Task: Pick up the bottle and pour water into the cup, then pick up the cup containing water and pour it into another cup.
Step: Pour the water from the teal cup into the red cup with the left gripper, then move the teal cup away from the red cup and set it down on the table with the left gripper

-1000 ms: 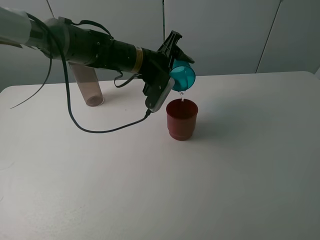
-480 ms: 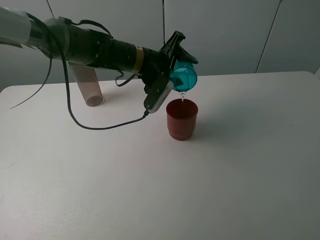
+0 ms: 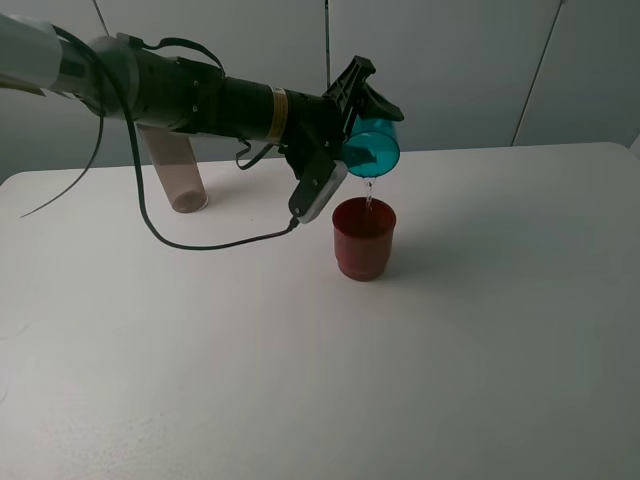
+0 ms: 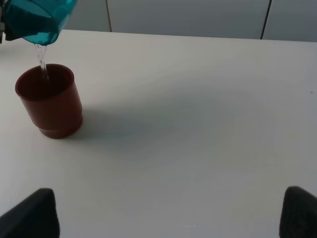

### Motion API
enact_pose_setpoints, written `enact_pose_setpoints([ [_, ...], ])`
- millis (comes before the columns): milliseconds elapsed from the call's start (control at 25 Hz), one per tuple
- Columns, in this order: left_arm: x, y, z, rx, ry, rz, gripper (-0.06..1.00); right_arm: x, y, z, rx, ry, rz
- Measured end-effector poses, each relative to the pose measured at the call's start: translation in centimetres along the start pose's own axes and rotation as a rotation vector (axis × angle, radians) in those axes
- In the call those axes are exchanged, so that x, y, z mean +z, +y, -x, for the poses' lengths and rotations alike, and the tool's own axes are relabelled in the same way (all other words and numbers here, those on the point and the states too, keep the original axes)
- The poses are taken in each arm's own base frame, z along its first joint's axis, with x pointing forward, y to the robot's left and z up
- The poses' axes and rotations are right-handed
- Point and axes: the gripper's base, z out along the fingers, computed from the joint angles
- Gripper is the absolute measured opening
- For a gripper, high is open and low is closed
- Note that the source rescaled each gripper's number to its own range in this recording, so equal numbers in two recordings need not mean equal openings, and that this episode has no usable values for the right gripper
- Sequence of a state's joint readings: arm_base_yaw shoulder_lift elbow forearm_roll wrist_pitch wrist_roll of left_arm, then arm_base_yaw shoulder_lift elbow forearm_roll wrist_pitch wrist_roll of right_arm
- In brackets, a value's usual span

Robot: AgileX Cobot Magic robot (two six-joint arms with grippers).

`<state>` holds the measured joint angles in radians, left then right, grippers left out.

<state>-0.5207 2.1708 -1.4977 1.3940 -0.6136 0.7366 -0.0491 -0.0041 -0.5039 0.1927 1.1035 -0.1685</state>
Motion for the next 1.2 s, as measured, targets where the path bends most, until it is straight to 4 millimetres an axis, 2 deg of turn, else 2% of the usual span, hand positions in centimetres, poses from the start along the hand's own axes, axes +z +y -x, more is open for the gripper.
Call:
enact_pose_setpoints([
  [800,0.00,0.06,0.02,0.174,-0.001,0.007,0.08,0.00,0.00,0.00,0.000,0.000,0.000],
  [1080,0.00,0.09,0.05,0.196,-0.004,0.010,0.08,0.00,0.00,0.00,0.000,0.000,0.000],
  [1200,0.00,0.19,0.03,0.138,-0.002,0.021,0.08,0.00,0.00,0.00,0.000,0.000,0.000],
])
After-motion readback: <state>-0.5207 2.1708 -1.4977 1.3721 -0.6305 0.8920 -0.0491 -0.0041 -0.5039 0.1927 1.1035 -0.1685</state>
